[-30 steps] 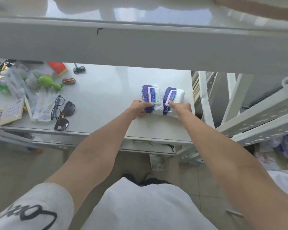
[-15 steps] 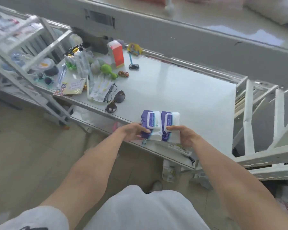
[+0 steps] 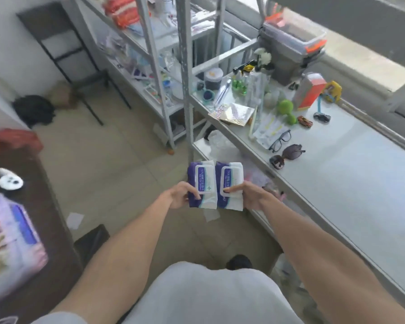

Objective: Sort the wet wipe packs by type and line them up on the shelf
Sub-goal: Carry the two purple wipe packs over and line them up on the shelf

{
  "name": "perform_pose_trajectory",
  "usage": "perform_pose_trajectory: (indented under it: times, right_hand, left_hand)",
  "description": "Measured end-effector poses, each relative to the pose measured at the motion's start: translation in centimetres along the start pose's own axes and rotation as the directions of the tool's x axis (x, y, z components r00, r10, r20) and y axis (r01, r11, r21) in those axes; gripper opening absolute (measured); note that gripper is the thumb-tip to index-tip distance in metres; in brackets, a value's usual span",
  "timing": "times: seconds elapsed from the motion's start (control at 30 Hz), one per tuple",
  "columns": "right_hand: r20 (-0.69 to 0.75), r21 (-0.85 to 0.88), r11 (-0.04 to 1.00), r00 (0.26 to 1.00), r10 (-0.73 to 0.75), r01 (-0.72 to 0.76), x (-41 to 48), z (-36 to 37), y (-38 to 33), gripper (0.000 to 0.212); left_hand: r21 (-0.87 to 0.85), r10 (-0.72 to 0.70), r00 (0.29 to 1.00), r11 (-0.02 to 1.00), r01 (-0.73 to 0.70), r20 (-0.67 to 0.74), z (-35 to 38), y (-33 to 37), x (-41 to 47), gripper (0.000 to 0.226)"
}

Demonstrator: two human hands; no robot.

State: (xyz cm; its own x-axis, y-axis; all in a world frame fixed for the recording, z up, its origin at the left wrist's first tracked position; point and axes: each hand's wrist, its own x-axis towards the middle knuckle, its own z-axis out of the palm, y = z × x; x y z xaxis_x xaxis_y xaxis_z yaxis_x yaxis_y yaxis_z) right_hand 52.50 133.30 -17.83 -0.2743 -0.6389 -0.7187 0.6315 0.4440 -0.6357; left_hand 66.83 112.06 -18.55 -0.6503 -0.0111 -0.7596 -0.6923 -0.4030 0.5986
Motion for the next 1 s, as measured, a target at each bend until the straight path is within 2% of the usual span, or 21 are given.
perform_pose_trajectory:
  times: [0.07,0.2,0.3,0.37,0.47,0.57,0.67,0.73,0.87,1.0]
  right_hand:
    - [0.042,-0.036,0.999,0.999,0.016,-0.014,2.8,3.5,-1.5,0.070]
    - [0.083,-0.128,0.991,0.995,0.050,-0.039,8.4,9.4,-4.7,0.062]
    - [0.145,-0.202,0.978,0.986,0.080,-0.049,13.1,13.1,-7.3,0.061]
    - [0.188,-0.239,0.969,0.976,0.111,-0.064,16.8,15.2,-9.2,0.060]
    - [0.201,-0.300,0.950,0.968,0.151,-0.086,22.4,18.7,-12.9,0.060]
    - [0.182,-0.348,0.932,0.968,0.172,-0.100,27.3,22.2,-17.5,0.039]
    - [0.223,-0.389,0.916,0.955,0.193,-0.094,32.3,25.4,-22.2,0.044]
    - [0.239,-0.414,0.907,0.951,0.196,-0.082,35.1,27.6,-25.3,0.051]
    - [0.249,-0.436,0.896,0.946,0.206,-0.080,40.2,31.1,-30.4,0.051]
    - [0.256,-0.448,0.893,0.949,0.185,-0.053,45.6,34.4,-35.1,0.037]
  left_hand:
    - [-0.094,0.013,0.997,0.995,-0.021,-0.081,-3.7,-0.6,-0.4,0.060]
    - [-0.270,0.026,0.976,0.959,-0.085,-0.216,-9.9,-0.2,-1.4,0.051]
    - [-0.371,0.036,0.953,0.916,-0.152,-0.301,-14.8,0.6,-0.8,0.067]
    - [-0.422,0.040,0.940,0.887,-0.189,-0.338,-18.0,1.7,-0.6,0.065]
    - [-0.452,0.023,0.911,0.863,-0.226,-0.412,-23.2,4.5,-0.3,0.049]
    - [-0.461,-0.020,0.868,0.853,-0.243,-0.495,-28.6,8.1,0.0,0.061]
    - [-0.467,-0.026,0.829,0.836,-0.288,-0.558,-33.4,12.5,-0.2,0.055]
    - [-0.482,-0.034,0.815,0.820,-0.308,-0.578,-36.3,15.2,-0.3,0.057]
    - [-0.453,-0.014,0.800,0.830,-0.326,-0.600,-42.4,19.5,0.6,0.076]
    - [-0.461,0.009,0.813,0.820,-0.340,-0.583,-48.0,24.2,1.6,0.068]
